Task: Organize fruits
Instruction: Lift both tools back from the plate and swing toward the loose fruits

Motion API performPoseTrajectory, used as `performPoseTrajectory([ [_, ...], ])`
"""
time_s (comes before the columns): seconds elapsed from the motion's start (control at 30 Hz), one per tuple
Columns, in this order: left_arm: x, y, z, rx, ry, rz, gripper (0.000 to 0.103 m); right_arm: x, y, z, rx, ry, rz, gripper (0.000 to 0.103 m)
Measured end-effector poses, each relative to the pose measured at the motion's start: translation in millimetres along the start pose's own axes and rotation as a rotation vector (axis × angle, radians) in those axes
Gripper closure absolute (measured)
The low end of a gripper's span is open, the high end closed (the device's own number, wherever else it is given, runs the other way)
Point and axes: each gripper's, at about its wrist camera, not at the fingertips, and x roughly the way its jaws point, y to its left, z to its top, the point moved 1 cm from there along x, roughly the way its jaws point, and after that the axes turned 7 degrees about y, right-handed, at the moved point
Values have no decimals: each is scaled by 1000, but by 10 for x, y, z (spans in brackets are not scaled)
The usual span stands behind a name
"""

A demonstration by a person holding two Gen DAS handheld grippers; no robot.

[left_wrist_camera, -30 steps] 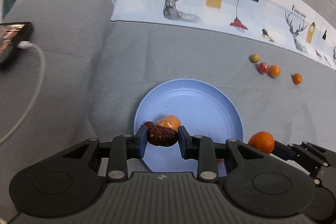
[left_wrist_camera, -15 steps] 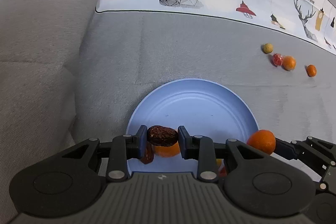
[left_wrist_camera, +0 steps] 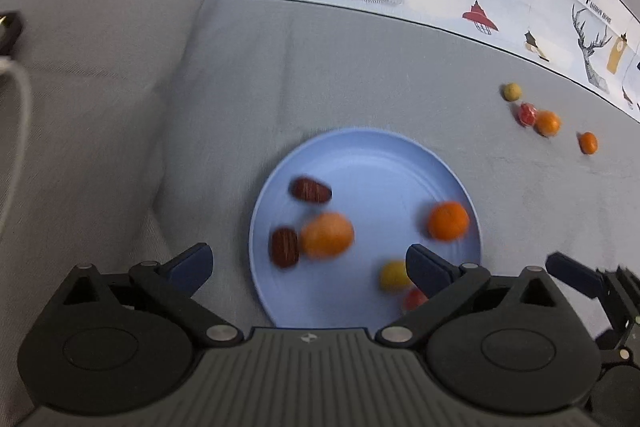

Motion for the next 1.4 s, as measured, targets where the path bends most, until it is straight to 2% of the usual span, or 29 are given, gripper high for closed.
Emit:
performPoseTrajectory([
  [0.17, -414, -98, -192, 48, 46, 48, 0, -409, -25, -187, 67, 13, 3, 3],
  [0.33, -1099, -237, -347, 95, 0, 73, 0, -930, -2, -310, 80, -71, -14, 3],
  [0.47, -1725, -329, -437, 66, -63, 90, 0, -1315, -52, -419, 102, -147, -46, 1],
  [0.6, -2330, -455, -520, 40, -140, 65, 0, -1611, -141, -589, 131, -183, -68, 1],
  [0.7, -2828, -570, -591, 58, -175, 11, 0, -1755, -219, -717, 155, -195, -89, 1],
  [0.87, -3690, -800, -726, 99, -317, -60, 0, -1865, -373, -874, 223, -194, -120, 1],
  [0.97, -4054, -934, -832, 134, -394, -96, 0, -1886, -452, -914, 282, -183, -112, 1],
  [1.2, -4388, -1100, -1042, 177, -461, -121, 0, -1933, -414, -898, 289, -191, -83, 1],
  [1.33, -4359, -1094, -1039, 171, -428, -134, 0, -1926, -449, -902, 310, -184, -74, 1],
  [1.4, -4352, -1126, -1033, 176, -441, -128, 0, -1917, -494, -901, 328, -177, -72, 1],
])
